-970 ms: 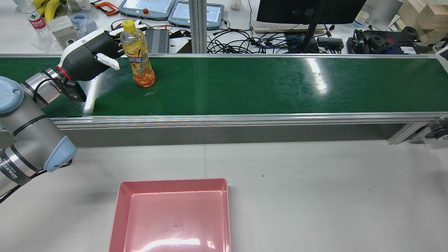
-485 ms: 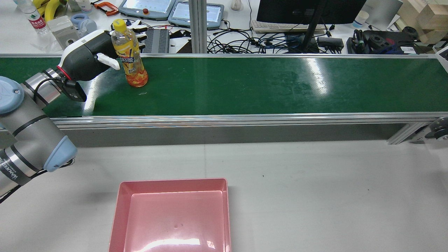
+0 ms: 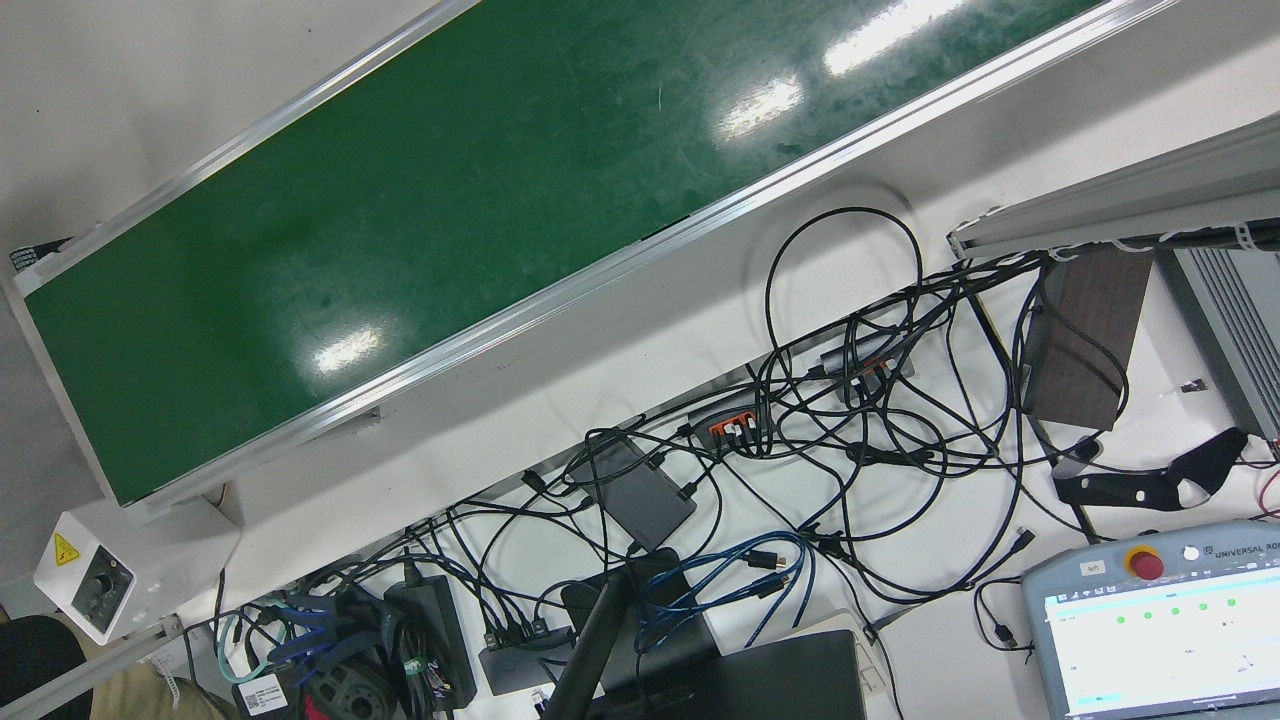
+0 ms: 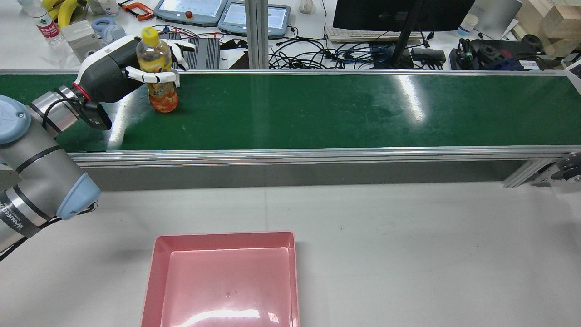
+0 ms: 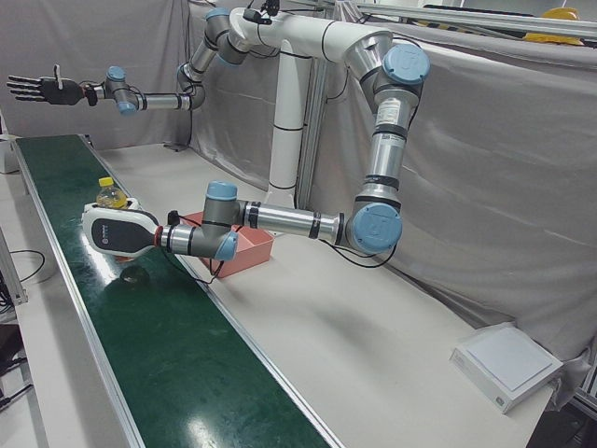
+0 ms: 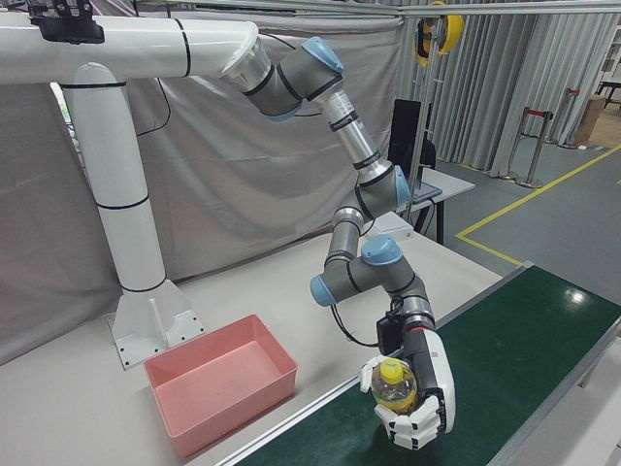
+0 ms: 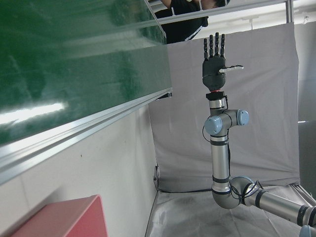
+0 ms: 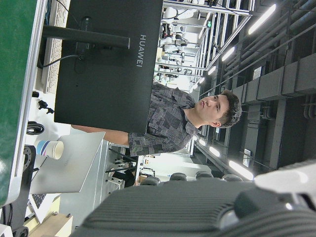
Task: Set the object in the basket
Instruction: 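Lift the bottle off the conveyor and carry it over the pink tray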
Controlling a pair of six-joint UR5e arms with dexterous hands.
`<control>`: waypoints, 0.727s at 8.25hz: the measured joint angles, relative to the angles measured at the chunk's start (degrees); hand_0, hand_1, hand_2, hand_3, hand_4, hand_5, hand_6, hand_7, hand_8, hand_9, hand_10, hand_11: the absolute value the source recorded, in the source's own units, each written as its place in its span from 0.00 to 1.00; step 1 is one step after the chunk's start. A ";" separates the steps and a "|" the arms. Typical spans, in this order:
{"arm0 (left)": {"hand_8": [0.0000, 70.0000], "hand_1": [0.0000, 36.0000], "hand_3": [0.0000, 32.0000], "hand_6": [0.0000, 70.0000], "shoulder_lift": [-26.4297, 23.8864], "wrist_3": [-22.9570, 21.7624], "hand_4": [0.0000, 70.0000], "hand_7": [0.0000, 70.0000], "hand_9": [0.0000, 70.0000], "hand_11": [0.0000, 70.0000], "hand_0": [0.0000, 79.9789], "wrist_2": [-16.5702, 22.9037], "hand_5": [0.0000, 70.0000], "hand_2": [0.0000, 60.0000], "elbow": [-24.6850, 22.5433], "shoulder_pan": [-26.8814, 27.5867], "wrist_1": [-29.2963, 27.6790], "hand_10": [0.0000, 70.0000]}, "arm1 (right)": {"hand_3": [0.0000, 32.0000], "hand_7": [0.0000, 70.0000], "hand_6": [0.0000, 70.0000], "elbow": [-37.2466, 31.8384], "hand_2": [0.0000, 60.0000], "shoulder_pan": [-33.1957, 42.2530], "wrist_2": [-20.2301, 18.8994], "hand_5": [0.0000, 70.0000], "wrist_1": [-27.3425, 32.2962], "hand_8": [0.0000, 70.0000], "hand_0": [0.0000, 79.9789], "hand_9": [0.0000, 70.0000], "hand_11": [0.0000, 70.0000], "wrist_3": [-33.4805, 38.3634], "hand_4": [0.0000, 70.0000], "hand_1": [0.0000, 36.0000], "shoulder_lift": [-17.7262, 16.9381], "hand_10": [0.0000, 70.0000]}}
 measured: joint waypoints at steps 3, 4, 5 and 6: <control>1.00 0.58 0.00 1.00 -3.32 0.16 1.00 1.00 1.00 1.00 0.64 0.08 1.00 1.00 -4.52 1.81 3.70 1.00 | 0.00 0.00 0.00 0.03 0.00 0.00 0.00 0.00 0.00 0.00 0.00 0.00 0.00 0.00 0.00 0.00 -0.02 0.00; 1.00 0.57 0.00 1.00 -5.38 0.26 1.00 1.00 1.00 1.00 0.64 0.06 1.00 1.00 -5.19 4.66 5.08 1.00 | 0.00 0.00 0.00 0.03 0.00 0.00 0.00 0.00 0.00 0.00 0.00 0.00 0.00 0.00 0.00 0.00 -0.02 0.00; 0.97 0.57 0.00 1.00 -7.17 0.47 1.00 1.00 1.00 1.00 0.64 0.03 1.00 1.00 -5.49 7.50 6.33 1.00 | 0.00 0.00 0.00 0.07 0.00 0.00 0.00 0.00 0.00 0.00 0.00 0.00 0.00 0.00 0.00 0.00 -0.03 0.00; 0.95 0.54 0.00 0.97 -8.17 0.65 1.00 1.00 1.00 1.00 0.64 -0.01 1.00 1.00 -5.73 10.08 7.00 1.00 | 0.00 0.00 0.00 0.13 0.00 0.02 0.00 0.00 0.00 0.00 0.00 0.00 0.00 0.03 0.00 0.00 -0.06 0.00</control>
